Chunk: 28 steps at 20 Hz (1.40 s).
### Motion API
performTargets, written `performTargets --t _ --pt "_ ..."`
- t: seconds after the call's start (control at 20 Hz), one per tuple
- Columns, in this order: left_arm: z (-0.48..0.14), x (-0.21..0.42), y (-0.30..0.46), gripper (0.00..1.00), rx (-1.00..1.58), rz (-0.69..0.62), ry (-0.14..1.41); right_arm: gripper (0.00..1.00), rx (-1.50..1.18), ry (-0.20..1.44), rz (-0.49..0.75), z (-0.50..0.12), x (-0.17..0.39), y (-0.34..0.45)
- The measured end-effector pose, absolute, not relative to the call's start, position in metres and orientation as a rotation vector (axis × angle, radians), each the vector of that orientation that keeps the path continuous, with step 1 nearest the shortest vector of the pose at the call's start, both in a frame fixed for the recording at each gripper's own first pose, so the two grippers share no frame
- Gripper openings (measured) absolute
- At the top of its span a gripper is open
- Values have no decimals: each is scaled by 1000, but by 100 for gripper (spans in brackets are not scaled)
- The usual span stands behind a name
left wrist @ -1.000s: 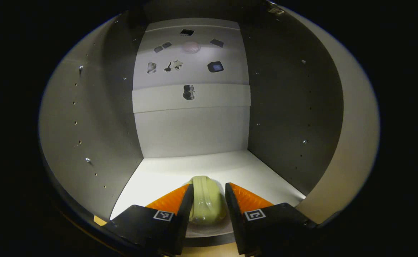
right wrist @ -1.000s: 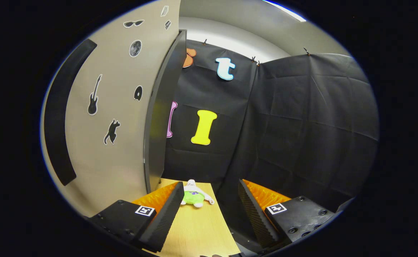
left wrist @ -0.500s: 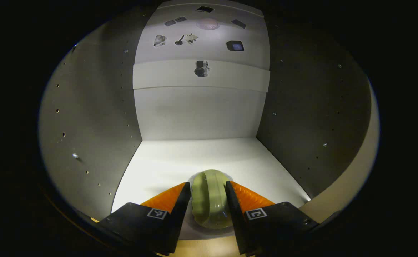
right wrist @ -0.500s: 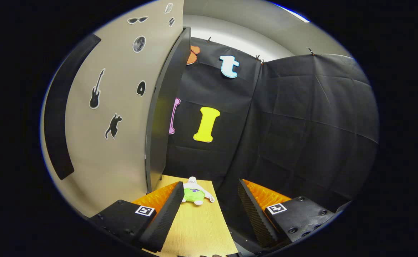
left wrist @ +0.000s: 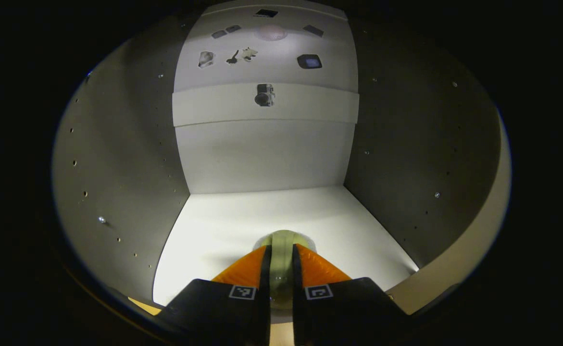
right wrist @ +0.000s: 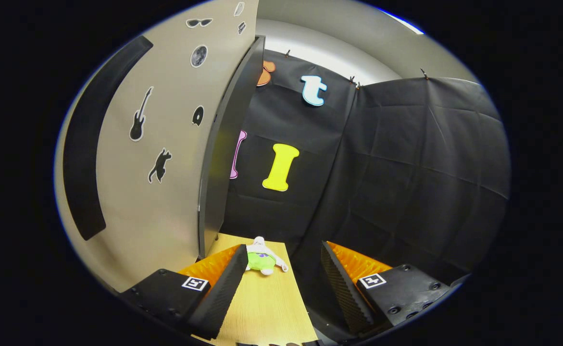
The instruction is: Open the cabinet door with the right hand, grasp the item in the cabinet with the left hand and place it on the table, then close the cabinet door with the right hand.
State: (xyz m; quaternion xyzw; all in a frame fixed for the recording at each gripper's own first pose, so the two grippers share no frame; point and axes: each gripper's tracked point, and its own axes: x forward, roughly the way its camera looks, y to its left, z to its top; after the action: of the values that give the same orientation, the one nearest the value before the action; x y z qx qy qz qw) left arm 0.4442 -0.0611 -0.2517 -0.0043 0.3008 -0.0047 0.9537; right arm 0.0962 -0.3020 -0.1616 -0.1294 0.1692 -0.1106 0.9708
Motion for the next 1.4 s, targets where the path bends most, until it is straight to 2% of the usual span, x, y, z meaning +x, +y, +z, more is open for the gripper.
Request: performTargets --t 0.2,0.45,0.65,0.7,0.75,0.9,1.15,1.4 --pt "-244 437 -59 21 -54 17 581 98 -251 334 -228 -158 93 -303" --pt "-193 407 -54 21 -6 59 401 98 -234 303 -242 -149 87 -298" --pt "-141 343 -61 21 40 49 232 98 -225 242 -267 -129 74 -289" --pt "-129 322 -65 21 35 45 194 94 -229 226 -286 -123 68 -290" --pt "-119 301 -68 21 24 37 160 97 -236 214 -310 -118 60 -292" --pt "-100 237 -77 19 7 19 98 97 -234 160 -348 -98 37 -290" --pt "-120 140 -89 21 -62 31 106 97 -195 50 -365 -61 2 -275" --pt "-193 63 -87 21 -36 78 198 97 -138 41 -364 -62 -25 -267"
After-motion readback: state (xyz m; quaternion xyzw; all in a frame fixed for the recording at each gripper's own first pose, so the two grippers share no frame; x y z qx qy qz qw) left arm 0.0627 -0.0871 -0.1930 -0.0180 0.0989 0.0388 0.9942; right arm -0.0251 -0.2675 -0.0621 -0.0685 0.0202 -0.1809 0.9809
